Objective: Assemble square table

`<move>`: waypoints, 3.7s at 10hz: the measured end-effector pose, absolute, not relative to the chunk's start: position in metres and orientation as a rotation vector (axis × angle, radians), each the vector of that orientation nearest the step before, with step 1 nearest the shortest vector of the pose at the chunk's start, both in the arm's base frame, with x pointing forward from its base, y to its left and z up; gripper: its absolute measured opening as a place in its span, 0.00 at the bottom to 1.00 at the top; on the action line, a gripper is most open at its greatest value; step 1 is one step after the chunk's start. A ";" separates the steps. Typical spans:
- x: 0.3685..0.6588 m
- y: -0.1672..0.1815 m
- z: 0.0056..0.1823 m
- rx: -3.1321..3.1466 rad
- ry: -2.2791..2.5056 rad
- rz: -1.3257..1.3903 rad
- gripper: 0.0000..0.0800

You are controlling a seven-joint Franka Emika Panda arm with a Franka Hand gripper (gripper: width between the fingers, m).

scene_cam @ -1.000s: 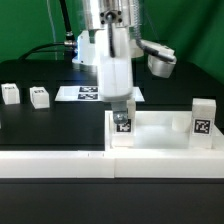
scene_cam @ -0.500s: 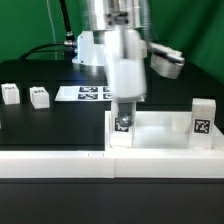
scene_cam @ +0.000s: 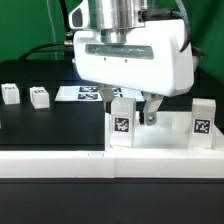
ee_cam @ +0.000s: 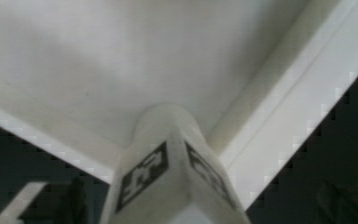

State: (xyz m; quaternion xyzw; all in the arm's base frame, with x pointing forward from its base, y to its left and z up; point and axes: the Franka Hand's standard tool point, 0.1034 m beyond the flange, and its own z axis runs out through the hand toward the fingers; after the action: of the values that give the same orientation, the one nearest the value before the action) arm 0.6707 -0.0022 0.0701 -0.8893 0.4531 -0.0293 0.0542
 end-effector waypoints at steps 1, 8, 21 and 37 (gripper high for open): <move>0.671 -0.003 0.070 -2.788 1.213 -0.100 0.81; 0.673 -0.012 0.072 -2.935 0.895 -0.141 0.37; 0.667 -0.019 0.064 -2.288 2.063 -0.018 0.70; 0.666 -0.013 0.074 -2.974 0.923 -0.115 0.36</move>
Offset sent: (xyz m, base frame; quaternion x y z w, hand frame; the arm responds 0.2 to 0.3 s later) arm 0.0000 0.0000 0.0000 0.0000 0.0000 -0.0650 0.9979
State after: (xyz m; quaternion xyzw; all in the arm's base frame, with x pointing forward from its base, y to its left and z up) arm 0.6664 -0.0133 0.0743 -0.9544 0.2960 -0.0370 0.0127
